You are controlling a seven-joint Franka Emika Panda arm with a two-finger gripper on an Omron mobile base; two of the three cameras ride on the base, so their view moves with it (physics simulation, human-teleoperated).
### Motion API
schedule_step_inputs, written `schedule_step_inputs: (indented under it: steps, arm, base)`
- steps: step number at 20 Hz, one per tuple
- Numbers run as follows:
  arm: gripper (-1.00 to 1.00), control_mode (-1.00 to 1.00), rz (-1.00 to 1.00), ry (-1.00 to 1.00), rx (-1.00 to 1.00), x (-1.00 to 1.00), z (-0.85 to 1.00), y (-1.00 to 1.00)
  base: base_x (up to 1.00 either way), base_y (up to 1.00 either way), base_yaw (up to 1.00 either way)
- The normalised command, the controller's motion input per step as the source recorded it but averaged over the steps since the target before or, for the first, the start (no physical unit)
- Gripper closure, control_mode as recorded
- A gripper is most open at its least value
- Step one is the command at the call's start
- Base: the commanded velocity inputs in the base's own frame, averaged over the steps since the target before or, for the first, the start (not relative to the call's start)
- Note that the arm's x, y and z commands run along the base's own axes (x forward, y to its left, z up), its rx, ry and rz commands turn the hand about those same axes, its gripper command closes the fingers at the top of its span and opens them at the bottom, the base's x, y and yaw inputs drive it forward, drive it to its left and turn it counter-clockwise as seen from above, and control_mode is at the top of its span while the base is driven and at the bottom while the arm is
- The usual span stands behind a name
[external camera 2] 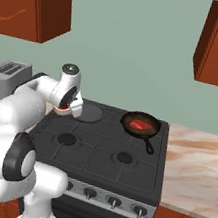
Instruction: Place one of the steaks on the plate and the other in the bowl. Then place the bowl in the fridge.
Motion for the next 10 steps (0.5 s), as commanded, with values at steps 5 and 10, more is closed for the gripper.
schedule_step_inputs:
  steps: [5, 10]
  arm:
    - [1.0, -1.0, 0.09, 0.0, 0.03, -0.75, 0.57, 0.73]
    - [1.0, -1.0, 0.04, -0.01, 0.0, -0.47, 0.13, 0.88]
  base:
    - [0.0, 0.0, 0.0]
    - [0.0, 0.0, 0.0]
